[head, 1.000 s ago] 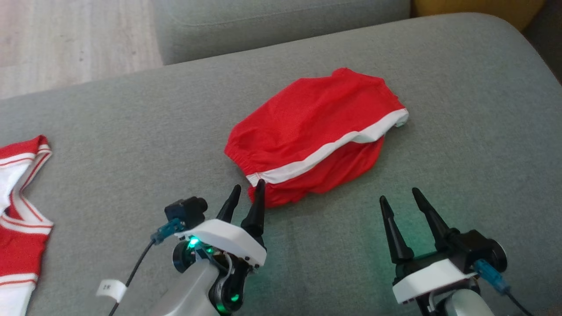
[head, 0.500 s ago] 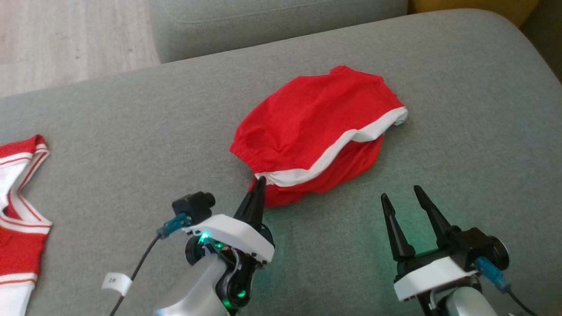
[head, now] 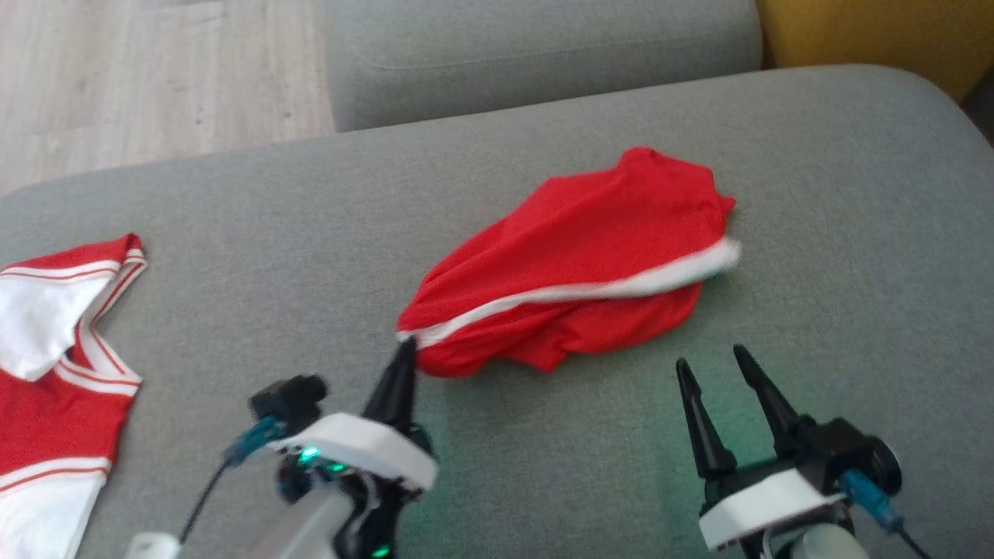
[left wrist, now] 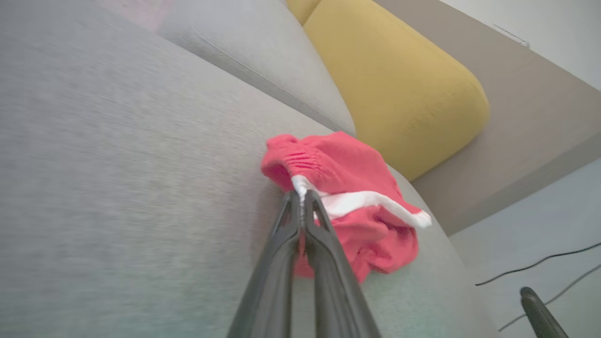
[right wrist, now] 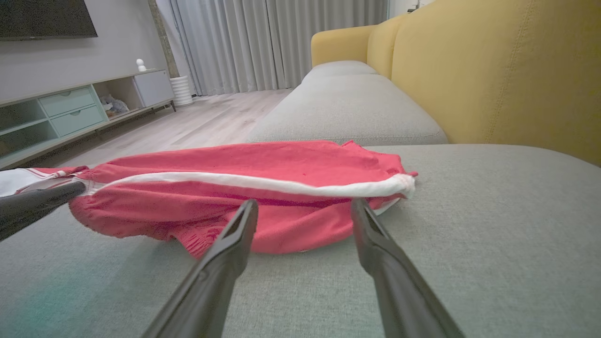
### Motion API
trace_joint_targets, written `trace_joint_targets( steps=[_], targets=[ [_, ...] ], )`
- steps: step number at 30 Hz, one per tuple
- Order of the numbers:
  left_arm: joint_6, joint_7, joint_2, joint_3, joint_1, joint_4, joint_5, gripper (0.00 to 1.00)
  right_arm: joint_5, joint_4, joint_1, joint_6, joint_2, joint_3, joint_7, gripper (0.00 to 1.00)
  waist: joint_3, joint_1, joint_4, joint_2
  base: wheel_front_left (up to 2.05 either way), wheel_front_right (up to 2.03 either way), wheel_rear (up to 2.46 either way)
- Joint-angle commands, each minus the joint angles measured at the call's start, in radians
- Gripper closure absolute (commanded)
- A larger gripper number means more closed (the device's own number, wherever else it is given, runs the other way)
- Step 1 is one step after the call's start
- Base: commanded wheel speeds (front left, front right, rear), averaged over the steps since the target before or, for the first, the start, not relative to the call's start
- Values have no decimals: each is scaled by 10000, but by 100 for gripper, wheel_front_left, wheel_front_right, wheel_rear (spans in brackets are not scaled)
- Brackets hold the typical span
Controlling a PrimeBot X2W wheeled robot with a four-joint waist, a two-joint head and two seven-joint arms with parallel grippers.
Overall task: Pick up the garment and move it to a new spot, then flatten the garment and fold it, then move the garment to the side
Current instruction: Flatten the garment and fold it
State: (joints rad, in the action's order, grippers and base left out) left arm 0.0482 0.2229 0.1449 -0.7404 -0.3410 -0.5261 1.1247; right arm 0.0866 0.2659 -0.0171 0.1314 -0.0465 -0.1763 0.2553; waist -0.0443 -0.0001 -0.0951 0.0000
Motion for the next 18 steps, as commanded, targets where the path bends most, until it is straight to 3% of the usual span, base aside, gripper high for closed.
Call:
trace_joint_targets(
  steps=[1,11,18],
  targets=[
    [-67,160,248,410,-295,353,-111,100,31,-297,124,-7,-37,-195,65,0,79,1,95,0,0,0,0],
    [-1098,146,2155,1229,129,1755,-336,100,130,225,-31,-7,-37,-393,65,0,232,1,680,0,0,0,0],
    [-1524,53,2734,1495,-19,2238,-473,100,-216,1090,939,-7,-58,-921,65,0,-89,1,865,0,0,0,0]
  ],
)
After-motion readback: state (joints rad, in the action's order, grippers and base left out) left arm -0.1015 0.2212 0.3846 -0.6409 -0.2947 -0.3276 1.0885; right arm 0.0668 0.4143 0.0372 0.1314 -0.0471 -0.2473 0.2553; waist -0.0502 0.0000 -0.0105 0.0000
